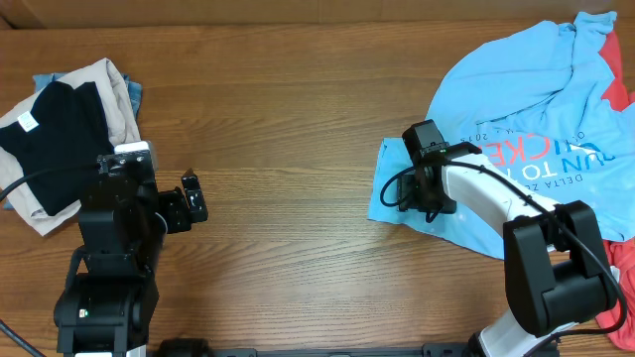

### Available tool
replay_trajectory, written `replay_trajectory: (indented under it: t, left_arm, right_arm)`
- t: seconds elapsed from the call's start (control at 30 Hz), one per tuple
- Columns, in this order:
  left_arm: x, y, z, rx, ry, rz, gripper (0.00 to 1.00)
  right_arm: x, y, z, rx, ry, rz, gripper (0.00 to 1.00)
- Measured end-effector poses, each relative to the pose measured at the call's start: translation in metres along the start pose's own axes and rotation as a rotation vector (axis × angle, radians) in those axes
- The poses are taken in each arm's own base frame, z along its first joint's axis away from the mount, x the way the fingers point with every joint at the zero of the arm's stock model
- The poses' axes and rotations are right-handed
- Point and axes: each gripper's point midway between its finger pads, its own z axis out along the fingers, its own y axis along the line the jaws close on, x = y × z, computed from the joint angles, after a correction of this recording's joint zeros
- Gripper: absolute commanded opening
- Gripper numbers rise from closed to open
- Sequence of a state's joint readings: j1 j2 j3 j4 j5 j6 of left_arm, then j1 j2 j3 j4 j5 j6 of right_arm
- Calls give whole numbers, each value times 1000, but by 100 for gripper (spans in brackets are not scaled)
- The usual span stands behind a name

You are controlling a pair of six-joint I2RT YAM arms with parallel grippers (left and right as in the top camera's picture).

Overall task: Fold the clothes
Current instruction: 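Drag the blue T-shirt with the right gripper to the table center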

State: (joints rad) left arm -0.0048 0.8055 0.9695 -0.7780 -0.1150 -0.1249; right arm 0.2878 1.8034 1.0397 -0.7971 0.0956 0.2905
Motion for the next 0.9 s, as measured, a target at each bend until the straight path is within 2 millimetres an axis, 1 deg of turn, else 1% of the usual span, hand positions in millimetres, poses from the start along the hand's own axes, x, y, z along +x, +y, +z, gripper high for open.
replay_trajectory:
  t: [0.1,0.17,0.2,0.3,0.37,0.43,0.5,0.57,0.63,0.67,0.73,0.8,0.83,0.9]
  left_arm:
    - [0,0,0,0,0,0,100]
    - [0,0,0,0,0,0,100]
    - [0,0,0,2,0,0,100]
    - [0,0,0,3,0,0,100]
    - [0,0,0,3,0,0,100]
    - [0,0,0,3,1,0,100]
    - [-1,-1,0,3,-3,0,100]
    - [-2,-1,0,5,-6,-1,100]
    - [-2,-1,0,7,-6,-1,100]
    - [-2,-1,0,7,-8,-1,100]
    - [-3,-1,0,8,-12,-1,100]
    - [-4,-2,0,8,-14,-2,100]
    - [-4,-2,0,8,-14,-2,100]
    - [-4,-2,0,8,-14,-2,100]
  right_arm:
    - [1,2,1,-10,5,5,11]
    - [1,2,1,-11,3,1,6]
    - [1,2,1,-11,2,4,4]
    - [1,1,0,-10,4,0,4]
    - [6,-1,-3,2,31,-3,4]
    - [8,-3,-14,16,69,-7,4]
    - [-10,2,-36,8,43,-5,4]
    - [-41,11,-67,-21,-35,0,4]
    - [-76,22,-113,-68,-148,0,4]
    - [-88,27,-132,-87,-192,-4,4]
    - [-114,41,-177,-147,-313,-16,4]
    - [-127,64,-223,-224,-431,-57,4]
    - [-129,79,-241,-264,-480,-86,4]
    - [-127,102,-260,-317,-531,-134,4]
